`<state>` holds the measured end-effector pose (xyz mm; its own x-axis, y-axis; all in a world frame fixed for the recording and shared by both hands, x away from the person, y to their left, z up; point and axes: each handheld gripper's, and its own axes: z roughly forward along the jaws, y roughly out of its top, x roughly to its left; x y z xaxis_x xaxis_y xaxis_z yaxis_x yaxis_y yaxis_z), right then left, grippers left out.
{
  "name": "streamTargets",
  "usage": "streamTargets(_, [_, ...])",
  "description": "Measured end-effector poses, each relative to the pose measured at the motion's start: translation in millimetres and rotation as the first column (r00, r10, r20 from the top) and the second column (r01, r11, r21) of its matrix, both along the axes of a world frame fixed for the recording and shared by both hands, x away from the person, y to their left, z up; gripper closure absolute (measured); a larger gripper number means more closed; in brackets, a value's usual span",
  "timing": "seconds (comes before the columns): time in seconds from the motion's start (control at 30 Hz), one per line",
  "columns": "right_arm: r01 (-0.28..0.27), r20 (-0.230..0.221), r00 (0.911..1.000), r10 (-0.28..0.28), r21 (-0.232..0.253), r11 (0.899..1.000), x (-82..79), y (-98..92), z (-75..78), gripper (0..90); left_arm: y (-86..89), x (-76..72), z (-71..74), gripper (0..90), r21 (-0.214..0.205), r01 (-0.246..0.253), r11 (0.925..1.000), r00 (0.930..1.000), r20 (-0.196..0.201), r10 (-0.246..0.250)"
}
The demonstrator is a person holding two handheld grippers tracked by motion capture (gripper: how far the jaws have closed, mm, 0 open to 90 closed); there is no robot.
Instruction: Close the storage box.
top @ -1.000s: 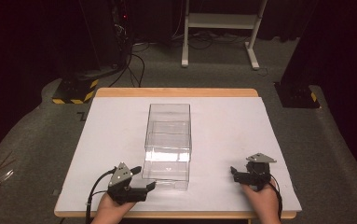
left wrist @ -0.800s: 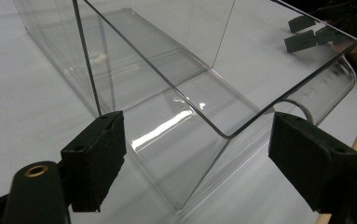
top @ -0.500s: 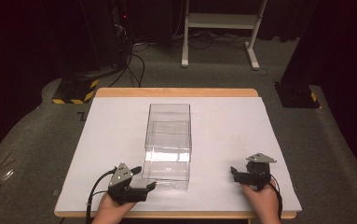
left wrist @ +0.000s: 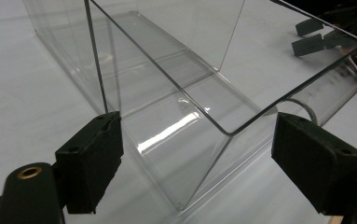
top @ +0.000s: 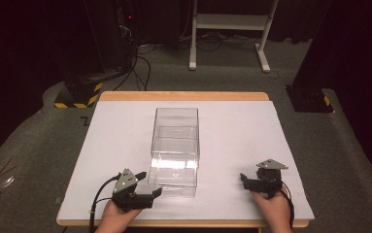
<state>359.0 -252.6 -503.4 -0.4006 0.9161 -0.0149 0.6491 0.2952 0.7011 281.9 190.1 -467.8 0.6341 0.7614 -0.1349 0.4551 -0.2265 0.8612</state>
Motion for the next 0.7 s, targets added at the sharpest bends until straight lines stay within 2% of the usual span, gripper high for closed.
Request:
streamTargets(0.13, [0.000,0.000,1.0000,0.000,0.000,1.000,0.0,0.0,0.0,11.7,-0.6,3.2,-1.1,16.0,-0.016,-0.010,0.9998,0.9999,0.000,0.010])
streamTargets(0.17, [0.000,0.002,1.0000,0.000,0.000,1.000,0.1,0.0,-0.1,11.7,-1.6,5.6,-2.0,16.1,-0.016,-0.017,0.9997,0.9998,0.010,0.017])
streamTargets(0.57, [-0.001,-0.001,1.0000,0.001,-0.001,1.000,0.0,-0.1,0.1,11.8,-1.8,10.2,-0.5,16.0,-0.004,-0.035,0.9994,0.9990,0.026,0.035])
streamTargets(0.7, [-0.001,0.001,1.0000,0.001,-0.001,1.000,0.1,-0.1,0.1,11.8,-4.2,16.0,-0.7,16.2,-0.016,-0.054,0.9984,0.9981,0.029,0.054])
